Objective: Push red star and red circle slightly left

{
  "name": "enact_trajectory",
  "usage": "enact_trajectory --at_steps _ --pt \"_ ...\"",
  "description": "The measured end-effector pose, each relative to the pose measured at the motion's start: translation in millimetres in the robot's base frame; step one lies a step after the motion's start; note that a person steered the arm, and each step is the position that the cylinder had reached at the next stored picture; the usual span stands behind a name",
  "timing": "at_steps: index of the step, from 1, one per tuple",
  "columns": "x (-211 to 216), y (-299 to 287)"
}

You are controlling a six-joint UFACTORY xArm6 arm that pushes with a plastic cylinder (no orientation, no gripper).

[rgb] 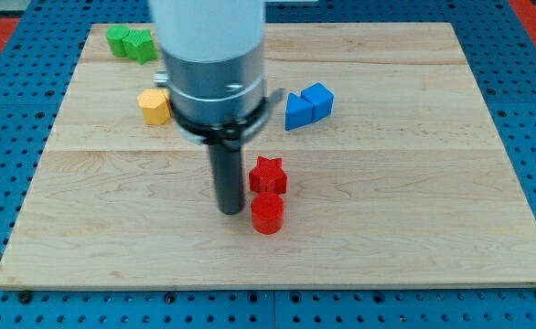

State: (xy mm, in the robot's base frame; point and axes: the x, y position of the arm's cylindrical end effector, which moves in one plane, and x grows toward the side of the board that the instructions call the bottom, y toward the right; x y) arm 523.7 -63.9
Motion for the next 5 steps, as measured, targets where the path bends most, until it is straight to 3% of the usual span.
enact_trajectory --at_steps 1,2,3,4,5 --pt "-34 -29" --pt "-89 43" --pt "-91 89" --pt "-51 82" --pt "-38 72"
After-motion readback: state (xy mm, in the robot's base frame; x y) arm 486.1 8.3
